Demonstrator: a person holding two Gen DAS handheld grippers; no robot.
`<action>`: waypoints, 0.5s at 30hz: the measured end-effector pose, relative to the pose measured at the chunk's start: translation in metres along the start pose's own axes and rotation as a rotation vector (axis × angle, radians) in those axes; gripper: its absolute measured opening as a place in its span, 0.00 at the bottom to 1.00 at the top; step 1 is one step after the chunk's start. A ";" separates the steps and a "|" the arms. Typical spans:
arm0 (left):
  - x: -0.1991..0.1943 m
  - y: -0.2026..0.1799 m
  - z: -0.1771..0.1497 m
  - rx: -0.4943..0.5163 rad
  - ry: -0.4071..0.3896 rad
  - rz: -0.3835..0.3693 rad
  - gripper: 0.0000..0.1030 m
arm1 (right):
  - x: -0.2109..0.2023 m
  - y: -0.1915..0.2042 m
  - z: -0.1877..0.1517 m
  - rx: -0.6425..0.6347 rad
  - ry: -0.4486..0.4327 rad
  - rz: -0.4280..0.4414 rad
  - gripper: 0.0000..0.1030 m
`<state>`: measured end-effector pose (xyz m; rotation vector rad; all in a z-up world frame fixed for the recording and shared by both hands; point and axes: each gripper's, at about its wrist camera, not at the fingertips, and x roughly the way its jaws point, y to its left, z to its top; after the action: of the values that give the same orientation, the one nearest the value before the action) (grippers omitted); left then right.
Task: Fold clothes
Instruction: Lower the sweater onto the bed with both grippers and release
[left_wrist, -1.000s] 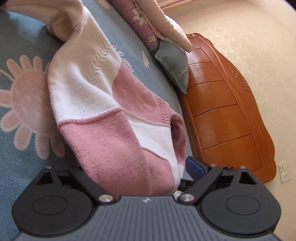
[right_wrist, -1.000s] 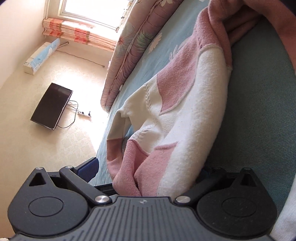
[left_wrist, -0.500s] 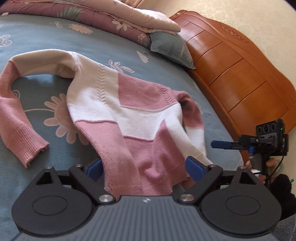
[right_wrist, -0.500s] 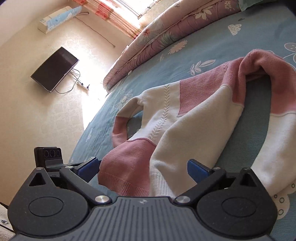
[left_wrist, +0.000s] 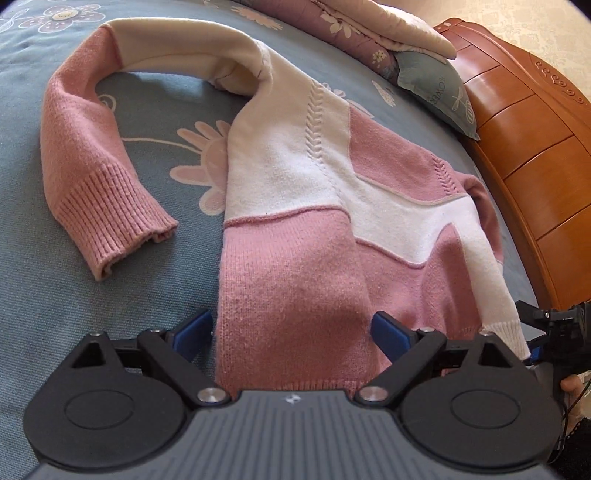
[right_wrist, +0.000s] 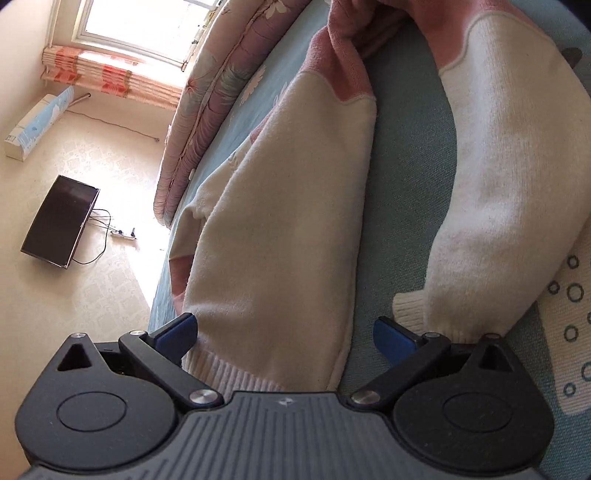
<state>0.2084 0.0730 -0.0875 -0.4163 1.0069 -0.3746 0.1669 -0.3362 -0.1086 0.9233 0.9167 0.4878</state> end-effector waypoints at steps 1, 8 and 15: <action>0.001 0.003 0.001 -0.013 -0.008 -0.019 0.94 | 0.000 0.000 -0.001 0.000 -0.008 0.001 1.00; 0.008 0.028 0.006 -0.227 -0.002 -0.236 0.87 | -0.006 -0.006 -0.006 0.006 -0.056 0.039 1.00; 0.011 0.032 -0.016 -0.246 -0.028 -0.315 0.80 | -0.006 -0.004 -0.012 -0.037 -0.095 0.035 1.00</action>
<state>0.2036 0.0926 -0.1189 -0.8053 0.9641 -0.5280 0.1533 -0.3368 -0.1122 0.9220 0.8047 0.4851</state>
